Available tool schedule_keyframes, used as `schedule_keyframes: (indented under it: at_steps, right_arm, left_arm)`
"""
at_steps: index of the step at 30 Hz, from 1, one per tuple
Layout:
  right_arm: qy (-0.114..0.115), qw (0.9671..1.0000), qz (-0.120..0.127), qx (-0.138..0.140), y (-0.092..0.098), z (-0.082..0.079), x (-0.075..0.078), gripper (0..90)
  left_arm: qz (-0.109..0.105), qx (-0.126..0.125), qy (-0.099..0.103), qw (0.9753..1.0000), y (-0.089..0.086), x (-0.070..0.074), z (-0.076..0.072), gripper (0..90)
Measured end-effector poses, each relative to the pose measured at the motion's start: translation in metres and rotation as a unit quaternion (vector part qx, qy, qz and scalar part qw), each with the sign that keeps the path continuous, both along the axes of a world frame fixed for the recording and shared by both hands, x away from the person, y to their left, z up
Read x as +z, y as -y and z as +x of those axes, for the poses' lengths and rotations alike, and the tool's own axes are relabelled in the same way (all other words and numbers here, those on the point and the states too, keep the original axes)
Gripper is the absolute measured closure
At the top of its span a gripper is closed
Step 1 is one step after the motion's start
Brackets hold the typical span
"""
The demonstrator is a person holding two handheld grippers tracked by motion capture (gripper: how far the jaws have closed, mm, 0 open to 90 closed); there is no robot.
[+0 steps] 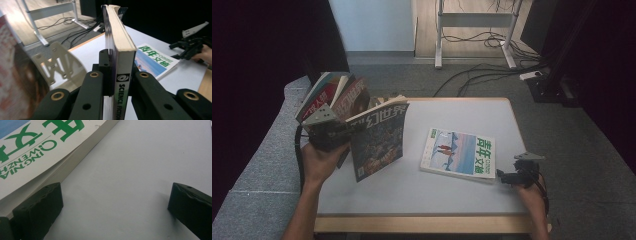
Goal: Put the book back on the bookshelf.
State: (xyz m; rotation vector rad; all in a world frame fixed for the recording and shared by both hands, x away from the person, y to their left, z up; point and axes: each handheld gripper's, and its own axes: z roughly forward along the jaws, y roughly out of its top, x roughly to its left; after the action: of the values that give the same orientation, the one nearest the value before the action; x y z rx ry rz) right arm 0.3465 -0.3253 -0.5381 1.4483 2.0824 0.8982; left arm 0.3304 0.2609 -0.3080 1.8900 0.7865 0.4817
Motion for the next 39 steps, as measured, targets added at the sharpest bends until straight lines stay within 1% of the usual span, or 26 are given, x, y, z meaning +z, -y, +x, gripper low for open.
schedule_keyframes:
  at_steps: [5, 9, 12, 16, 19, 24, 27, 31, 33, 39]
  right_arm:
    - [-0.001, 1.0, 0.001, -0.001, 0.0, 0.0, 0.0, 0.0]
    - [-0.001, 1.0, 0.0, 0.0, 0.0, 0.0, 0.0, 0.0]
    - [-0.001, 1.0, 0.0, 0.0, 0.0, 0.0, 0.0, 0.0]
    - [-0.001, 1.0, 0.0, 0.0, 0.0, 0.0, 0.0, 0.0]
    - [-0.001, 1.0, 0.0, 0.0, 0.0, 0.0, 0.0, 0.0]
    - [-0.001, 1.0, 0.0, 0.0, 0.0, 0.0, 0.0, 0.0]
    - [-0.001, 1.0, 0.0, 0.0, 0.0, 0.0, 0.0, 0.0]
    - [-0.001, 1.0, 0.0, 0.0, 0.0, 0.0, 0.0, 0.0]
    - [-0.001, 1.0, 0.0, 0.0, 0.0, 0.0, 0.0, 0.0]
    - [-0.001, 1.0, 0.0, 0.0, 0.0, 0.0, 0.0, 0.0]
  left_arm:
    - [-0.007, 0.022, -0.001, 0.9997, -0.016, -0.002, -0.002, 82.7]
    - [-0.01, 0.044, 0.0, 0.999, -0.03, -0.003, -0.007, 82.7]
    - [-0.015, 0.059, -0.001, 0.9982, -0.041, -0.003, -0.009, 82.7]
    - [-0.015, 0.078, 0.0, 0.9968, -0.049, -0.004, -0.01, 82.7]
    - [-0.012, 0.095, 0.0, 0.9954, -0.055, -0.005, -0.01, 82.7]
    - [-0.02, 0.123, -0.003, 0.9922, -0.066, -0.008, -0.008, 82.7]
    - [-0.026, 0.133, -0.005, 0.9908, -0.071, -0.009, -0.006, 82.7]
    - [-0.032, 0.148, -0.007, 0.9884, -0.077, -0.009, -0.003, 82.7]
    - [-0.032, 0.157, -0.006, 0.987, -0.078, -0.009, -0.002, 82.7]
    - [-0.04, 0.167, -0.01, 0.9851, -0.078, -0.011, 0.007, 82.7]
